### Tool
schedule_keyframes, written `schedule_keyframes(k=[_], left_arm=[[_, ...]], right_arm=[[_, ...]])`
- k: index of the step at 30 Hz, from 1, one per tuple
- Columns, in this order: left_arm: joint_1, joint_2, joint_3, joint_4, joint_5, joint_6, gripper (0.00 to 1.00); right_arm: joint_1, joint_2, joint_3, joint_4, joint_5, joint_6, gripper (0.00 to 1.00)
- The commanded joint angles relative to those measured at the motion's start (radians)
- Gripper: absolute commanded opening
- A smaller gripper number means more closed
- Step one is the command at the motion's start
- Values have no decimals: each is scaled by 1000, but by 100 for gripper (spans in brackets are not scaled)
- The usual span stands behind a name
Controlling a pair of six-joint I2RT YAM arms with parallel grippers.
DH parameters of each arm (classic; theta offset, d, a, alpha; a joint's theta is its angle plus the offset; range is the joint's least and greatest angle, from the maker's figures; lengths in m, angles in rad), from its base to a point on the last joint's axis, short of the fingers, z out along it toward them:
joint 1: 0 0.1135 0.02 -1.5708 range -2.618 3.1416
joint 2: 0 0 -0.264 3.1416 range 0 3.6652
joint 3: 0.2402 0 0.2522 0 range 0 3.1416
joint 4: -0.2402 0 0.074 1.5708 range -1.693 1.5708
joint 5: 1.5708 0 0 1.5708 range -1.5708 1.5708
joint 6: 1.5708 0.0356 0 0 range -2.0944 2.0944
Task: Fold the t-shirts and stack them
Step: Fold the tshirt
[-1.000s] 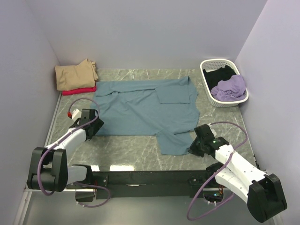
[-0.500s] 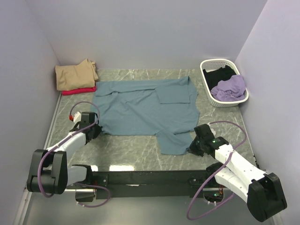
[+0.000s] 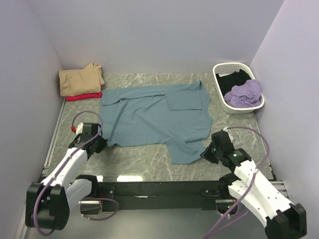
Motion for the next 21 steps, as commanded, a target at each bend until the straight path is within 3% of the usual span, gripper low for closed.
schedule_keyframes(k=[1, 15, 21], left_arm=[[-10, -73, 54, -99, 33, 3, 1], [-25, -112, 132, -172, 50, 25, 8], [-25, -155, 203, -254, 0, 25, 12]], right_arm=[[6, -82, 107, -91, 34, -25, 0], [6, -352, 362, -381, 18, 16, 0], [6, -329, 414, -489, 41, 7, 0]])
